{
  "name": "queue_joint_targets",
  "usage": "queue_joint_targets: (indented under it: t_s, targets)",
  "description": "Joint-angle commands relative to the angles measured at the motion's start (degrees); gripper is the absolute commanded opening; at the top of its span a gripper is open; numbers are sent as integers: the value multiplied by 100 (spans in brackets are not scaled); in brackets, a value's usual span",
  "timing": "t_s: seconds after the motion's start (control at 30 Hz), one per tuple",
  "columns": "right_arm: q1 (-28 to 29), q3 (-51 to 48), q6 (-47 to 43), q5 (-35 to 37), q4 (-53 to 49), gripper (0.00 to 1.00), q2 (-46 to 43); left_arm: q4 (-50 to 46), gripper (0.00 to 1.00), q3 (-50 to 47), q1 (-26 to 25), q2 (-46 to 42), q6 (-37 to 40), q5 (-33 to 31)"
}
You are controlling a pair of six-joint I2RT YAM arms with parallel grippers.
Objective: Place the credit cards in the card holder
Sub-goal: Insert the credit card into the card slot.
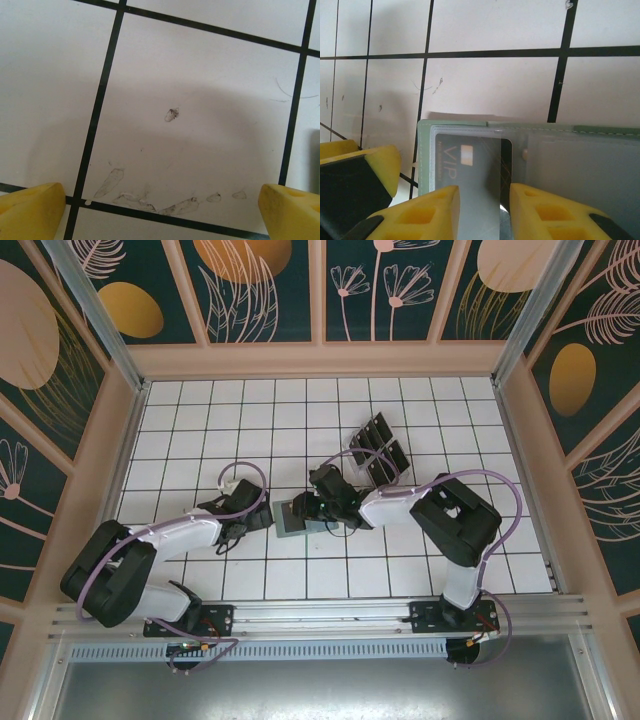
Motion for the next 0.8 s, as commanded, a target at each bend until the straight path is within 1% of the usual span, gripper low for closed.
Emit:
queue_joint_targets:
  t_s: [0.0,0.53,0.67,0.77]
  targets:
    - [81,138,-33,44,-135,32,126,228,99,-64,15,128,-39,173]
    - [160,353,39,-177,-31,32,206,481,99,63,18,629,43,299]
    - [151,314,-41,-31,-138,33,-19,526,98,193,10,789,113,308]
    - [143,153,-53,220,-206,36,-310,542,99,326,10,915,150,299]
